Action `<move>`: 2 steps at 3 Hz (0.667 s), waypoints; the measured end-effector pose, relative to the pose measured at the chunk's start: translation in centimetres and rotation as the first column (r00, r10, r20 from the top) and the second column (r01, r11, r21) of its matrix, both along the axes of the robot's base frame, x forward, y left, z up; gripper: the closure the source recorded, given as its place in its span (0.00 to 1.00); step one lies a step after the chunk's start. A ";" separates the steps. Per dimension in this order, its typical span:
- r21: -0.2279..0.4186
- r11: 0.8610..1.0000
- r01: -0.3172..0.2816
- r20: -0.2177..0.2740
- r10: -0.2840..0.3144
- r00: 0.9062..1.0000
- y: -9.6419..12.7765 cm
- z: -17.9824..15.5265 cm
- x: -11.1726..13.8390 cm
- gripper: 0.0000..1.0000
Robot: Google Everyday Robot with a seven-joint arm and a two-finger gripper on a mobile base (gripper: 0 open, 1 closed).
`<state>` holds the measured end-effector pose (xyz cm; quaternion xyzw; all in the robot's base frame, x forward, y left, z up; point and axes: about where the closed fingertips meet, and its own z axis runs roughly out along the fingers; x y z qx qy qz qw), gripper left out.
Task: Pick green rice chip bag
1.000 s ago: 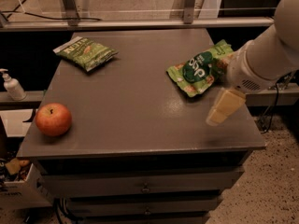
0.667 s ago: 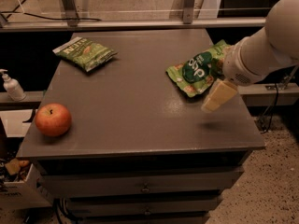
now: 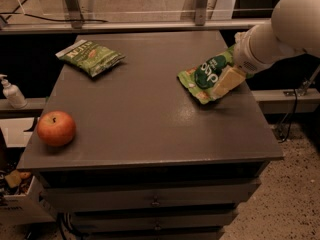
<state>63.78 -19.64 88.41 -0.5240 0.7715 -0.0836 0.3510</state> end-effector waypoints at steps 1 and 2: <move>0.003 1.000 -0.020 -0.005 0.020 1.000 0.7 -0.7 2.7 0.18; -0.004 1.000 -0.031 -0.014 0.031 0.999 0.9 -1.9 3.8 0.41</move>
Offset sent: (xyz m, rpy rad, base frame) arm 0.0504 0.0084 -0.0329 -0.0159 0.0240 0.0390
